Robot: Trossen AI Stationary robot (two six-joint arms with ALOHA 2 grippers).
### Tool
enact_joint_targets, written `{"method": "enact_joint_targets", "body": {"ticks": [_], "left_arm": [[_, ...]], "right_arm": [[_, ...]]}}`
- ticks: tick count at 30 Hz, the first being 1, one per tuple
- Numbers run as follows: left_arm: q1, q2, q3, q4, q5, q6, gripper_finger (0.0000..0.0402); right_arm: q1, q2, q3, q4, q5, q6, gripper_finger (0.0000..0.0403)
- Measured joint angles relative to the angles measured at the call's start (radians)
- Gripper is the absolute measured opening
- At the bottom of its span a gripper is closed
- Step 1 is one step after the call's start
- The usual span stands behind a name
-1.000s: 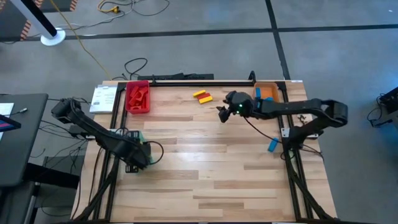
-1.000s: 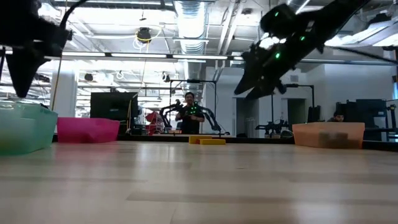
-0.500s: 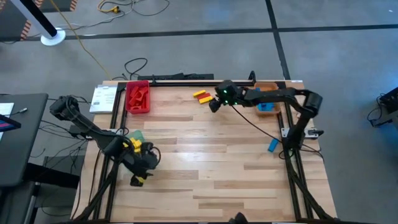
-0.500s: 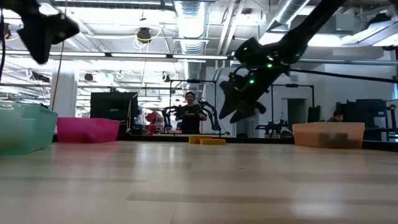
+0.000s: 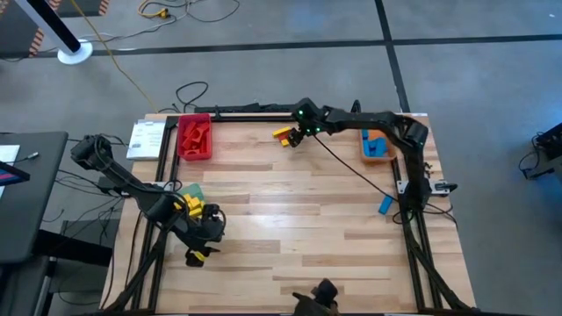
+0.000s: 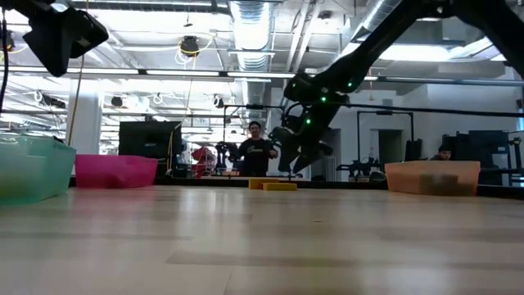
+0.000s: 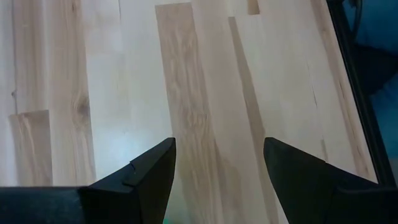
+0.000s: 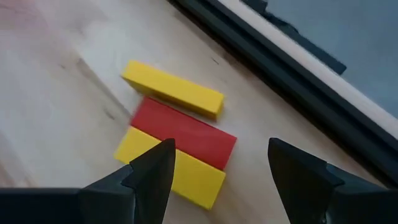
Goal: Sort blocks
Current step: Move the yellow block to the bottom, then put the red block into the red bin
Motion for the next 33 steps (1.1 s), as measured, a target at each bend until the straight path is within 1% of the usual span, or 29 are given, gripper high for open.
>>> {"method": "enact_joint_targets", "body": {"ticks": [6, 10, 12, 18, 21, 24, 26, 29, 33], "left_arm": [[-0.001, 0.000, -0.002, 0.020, 0.000, 0.002, 0.0238], [-0.001, 0.000, -0.002, 0.043, 0.000, 0.011, 0.0238], [-0.001, 0.000, -0.002, 0.045, 0.000, 0.011, 0.0238], [-0.001, 0.000, -0.002, 0.048, 0.000, 0.012, 0.0238], [-0.001, 0.000, -0.002, 0.048, 0.000, 0.012, 0.0238], [-0.001, 0.000, -0.002, 0.048, 0.000, 0.016, 0.0238], [-0.001, 0.000, -0.002, 0.048, 0.000, 0.021, 0.0238], [-0.001, 0.000, -0.002, 0.051, -0.002, 0.031, 0.0238], [-0.001, 0.000, -0.002, 0.054, -0.013, 0.034, 0.0238]], "right_arm": [[-0.018, 0.071, 0.057, -0.051, -0.022, -0.002, 0.0272], [-0.025, 0.094, 0.077, -0.091, -0.040, -0.003, 0.0272], [-0.025, 0.097, 0.077, -0.119, -0.073, -0.002, 0.0272], [0.010, 0.078, 0.079, -0.285, -0.130, -0.029, 0.0272], [0.040, 0.049, 0.076, -0.378, -0.130, -0.038, 0.0272], [0.071, 0.007, 0.070, -0.431, -0.125, -0.050, 0.0272], [0.087, -0.033, 0.068, -0.421, -0.118, -0.077, 0.0272], [0.098, -0.092, 0.073, -0.354, -0.058, -0.140, 0.0272], [0.082, -0.103, 0.072, -0.217, -0.038, -0.169, 0.0272]]}}
